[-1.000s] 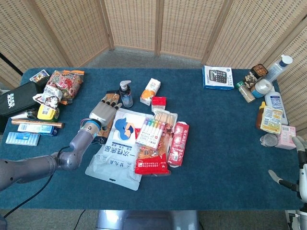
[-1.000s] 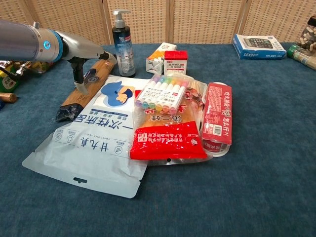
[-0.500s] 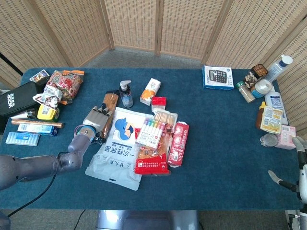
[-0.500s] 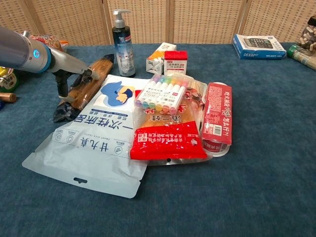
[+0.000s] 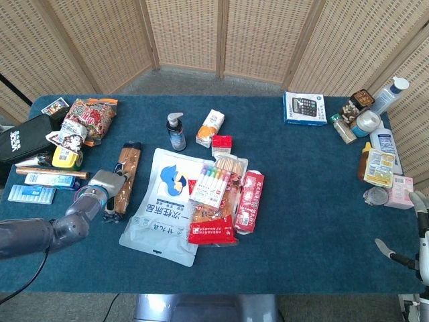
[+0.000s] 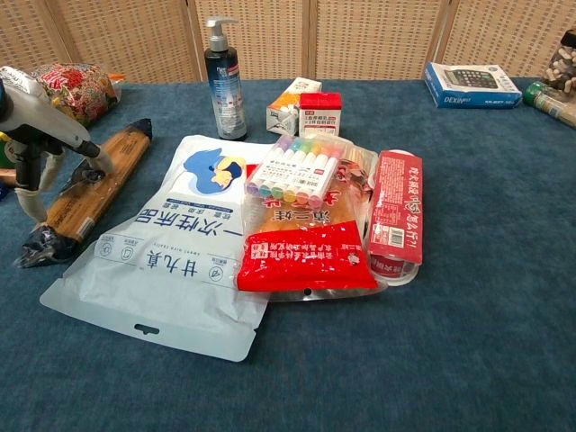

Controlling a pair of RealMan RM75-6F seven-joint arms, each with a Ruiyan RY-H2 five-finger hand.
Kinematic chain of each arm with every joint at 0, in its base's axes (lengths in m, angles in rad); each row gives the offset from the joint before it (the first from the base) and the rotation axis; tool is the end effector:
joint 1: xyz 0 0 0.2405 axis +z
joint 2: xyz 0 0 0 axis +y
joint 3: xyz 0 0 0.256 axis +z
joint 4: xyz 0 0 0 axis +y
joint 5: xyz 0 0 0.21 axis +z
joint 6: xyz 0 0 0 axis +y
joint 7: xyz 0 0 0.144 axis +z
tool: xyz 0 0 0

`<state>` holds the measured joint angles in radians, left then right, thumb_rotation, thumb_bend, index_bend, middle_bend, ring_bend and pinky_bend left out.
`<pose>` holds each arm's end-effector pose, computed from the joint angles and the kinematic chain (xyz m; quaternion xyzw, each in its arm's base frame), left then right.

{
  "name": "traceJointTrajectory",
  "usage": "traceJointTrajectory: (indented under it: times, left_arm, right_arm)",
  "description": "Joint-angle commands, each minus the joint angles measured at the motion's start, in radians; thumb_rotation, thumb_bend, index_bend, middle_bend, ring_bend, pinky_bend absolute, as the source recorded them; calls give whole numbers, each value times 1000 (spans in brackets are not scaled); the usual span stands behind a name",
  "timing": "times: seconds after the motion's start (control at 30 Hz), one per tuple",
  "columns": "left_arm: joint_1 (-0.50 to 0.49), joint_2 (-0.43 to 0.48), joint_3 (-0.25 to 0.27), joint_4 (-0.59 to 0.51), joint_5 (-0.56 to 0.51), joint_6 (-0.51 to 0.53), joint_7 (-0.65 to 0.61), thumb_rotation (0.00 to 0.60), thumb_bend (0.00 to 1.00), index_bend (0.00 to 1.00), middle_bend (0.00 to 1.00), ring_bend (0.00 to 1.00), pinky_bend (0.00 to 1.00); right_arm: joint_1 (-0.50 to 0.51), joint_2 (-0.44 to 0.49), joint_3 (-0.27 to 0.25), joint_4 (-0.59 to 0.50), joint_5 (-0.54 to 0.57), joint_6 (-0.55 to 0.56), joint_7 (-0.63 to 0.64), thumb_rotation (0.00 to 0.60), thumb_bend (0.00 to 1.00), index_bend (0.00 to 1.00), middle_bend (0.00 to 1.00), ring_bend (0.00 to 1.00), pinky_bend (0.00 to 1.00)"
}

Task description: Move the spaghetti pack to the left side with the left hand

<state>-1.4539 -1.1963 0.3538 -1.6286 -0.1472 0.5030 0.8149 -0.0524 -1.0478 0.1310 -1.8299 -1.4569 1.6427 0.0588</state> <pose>-0.1729 0.3817 0.0589 -0.7829 -0.4378 0.0464 0.4396 -0.2878 -0.1524 0.1975 0.4698 -0.4171 0.4689 0.6209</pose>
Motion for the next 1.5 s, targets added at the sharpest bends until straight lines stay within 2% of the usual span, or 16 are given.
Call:
traceJointTrajectory:
  times: [0.03, 0.1, 0.2, 0.33, 0.37, 0.47, 0.53, 0.67, 0.77, 0.9, 1.17, 1.3, 1.5]
  left_arm:
    - [-37, 61, 18, -41, 12, -33, -57, 600, 68, 12, 475, 405, 410]
    - [1, 95, -34, -51, 121, -15, -108, 600, 68, 11, 402, 333, 339]
    - [100, 142, -110, -84, 358, 59, -173, 600, 66, 1, 228, 145, 171]
    - [238, 178, -153, -119, 653, 149, -247, 600, 66, 0, 148, 52, 139]
    - [285, 181, -157, -119, 764, 186, -263, 600, 65, 0, 103, 20, 135]
    - [404, 176, -138, -86, 1049, 281, -308, 600, 66, 0, 14, 0, 117]
    - [464, 172, -120, -50, 1199, 319, -360, 600, 67, 0, 0, 0, 109]
    - [573, 160, -59, 86, 1528, 420, -517, 600, 66, 0, 0, 0, 106]
    - [631, 144, -10, 227, 1719, 512, -644, 600, 64, 0, 0, 0, 102]
    - [685, 91, 22, 425, 1865, 615, -800, 600, 62, 0, 0, 0, 88]
    - [745, -58, 38, 808, 2019, 752, -993, 600, 52, 0, 0, 0, 67]
    - [750, -133, 43, 942, 2061, 766, -1026, 600, 38, 0, 0, 0, 35]
    - [734, -239, 30, 1066, 2094, 762, -1043, 600, 34, 0, 0, 0, 28]
  right_arm:
    - [-1, 1, -1, -1, -2, 1, 0, 600, 0, 0, 0, 0, 0]
    - [-2, 2, -1, -3, -5, 4, 2, 600, 0, 0, 0, 0, 0]
    - [-4, 5, -1, -4, -6, 7, 8, 600, 0, 0, 0, 0, 0]
    - [-5, 9, 0, -3, -5, 7, 16, 600, 0, 0, 0, 0, 0]
    - [-5, 10, 0, -2, -5, 7, 18, 600, 0, 0, 0, 0, 0]
    - [-5, 11, -1, -2, -6, 6, 19, 600, 0, 0, 0, 0, 0]
    - [-4, 10, -2, -2, -7, 4, 16, 600, 0, 0, 0, 0, 0]
    - [-1, 5, -3, -2, -6, -2, 5, 600, 0, 0, 0, 0, 0]
    - [2, -1, -4, -3, -1, -11, -3, 600, 0, 0, 0, 0, 0]
    - [12, -15, -7, -3, 3, -27, -21, 600, 0, 0, 0, 0, 0]
    - [24, -34, 0, 0, 31, -46, -47, 600, 0, 0, 0, 0, 0]
    - [29, -42, 2, 0, 39, -53, -66, 600, 0, 0, 0, 0, 0]
    - [30, -45, 3, -1, 42, -52, -75, 600, 0, 0, 0, 0, 0]
